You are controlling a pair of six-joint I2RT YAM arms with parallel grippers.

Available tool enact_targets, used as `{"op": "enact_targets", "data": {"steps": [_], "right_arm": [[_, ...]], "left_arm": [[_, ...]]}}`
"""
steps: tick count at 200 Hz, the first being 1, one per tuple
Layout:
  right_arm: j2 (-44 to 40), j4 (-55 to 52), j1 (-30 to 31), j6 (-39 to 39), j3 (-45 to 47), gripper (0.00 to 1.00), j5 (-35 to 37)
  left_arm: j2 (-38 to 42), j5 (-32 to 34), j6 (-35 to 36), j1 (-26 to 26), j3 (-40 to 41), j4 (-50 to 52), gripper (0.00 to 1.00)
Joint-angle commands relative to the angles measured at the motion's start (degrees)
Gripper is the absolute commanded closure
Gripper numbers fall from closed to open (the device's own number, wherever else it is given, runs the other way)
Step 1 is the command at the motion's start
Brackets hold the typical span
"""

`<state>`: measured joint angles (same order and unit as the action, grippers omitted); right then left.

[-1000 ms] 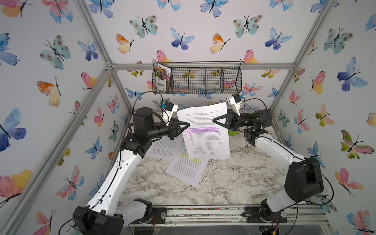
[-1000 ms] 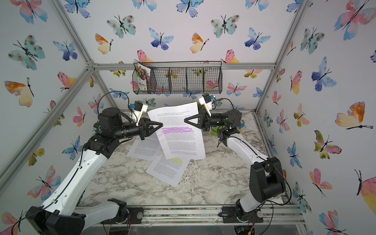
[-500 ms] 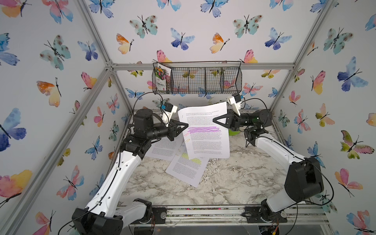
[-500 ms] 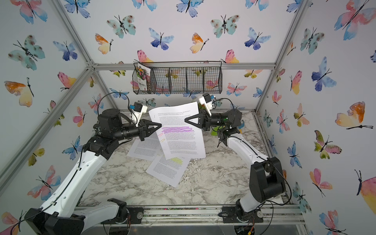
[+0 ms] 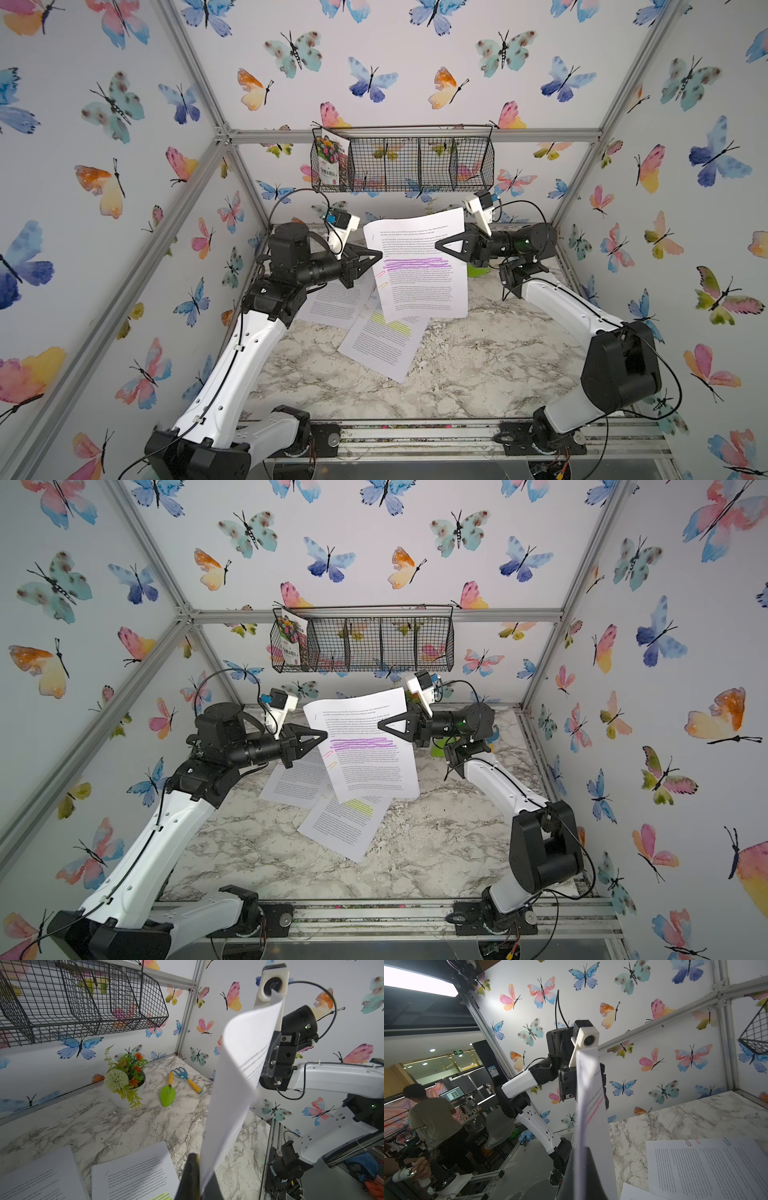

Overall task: Unclip the paperclips from the documents
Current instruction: Remove the paper clip from the document, then place the paper clip at the center of the board.

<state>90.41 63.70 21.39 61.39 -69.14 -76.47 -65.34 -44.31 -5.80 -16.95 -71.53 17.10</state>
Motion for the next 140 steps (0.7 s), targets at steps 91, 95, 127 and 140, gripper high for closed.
{"op": "enact_targets", "data": {"steps": [91, 95, 127, 140], "right_arm": [[-1.03, 7.17, -5.46, 5.30, 1.79, 0.98, -0.69], [-1.08, 7.20, -5.50, 5.29, 1.88, 0.97, -0.78], [-1.08, 4.07, -5.84, 3.48, 1.76, 0.97, -1.40], [-1.40, -3.24, -6.65, -1.74, 1.16, 0.98, -1.17]], "left_arm": [[-1.03, 10.36, -1.16, 4.29, -0.46, 6.03, 1.00], [-1.08, 10.16, -1.15, 4.29, -0.39, 6.08, 1.00], [-1.37, 10.05, 0.37, 3.42, 0.24, 8.11, 1.00], [-2.00, 11.22, 0.35, 1.46, 1.08, 10.99, 1.00]]}}
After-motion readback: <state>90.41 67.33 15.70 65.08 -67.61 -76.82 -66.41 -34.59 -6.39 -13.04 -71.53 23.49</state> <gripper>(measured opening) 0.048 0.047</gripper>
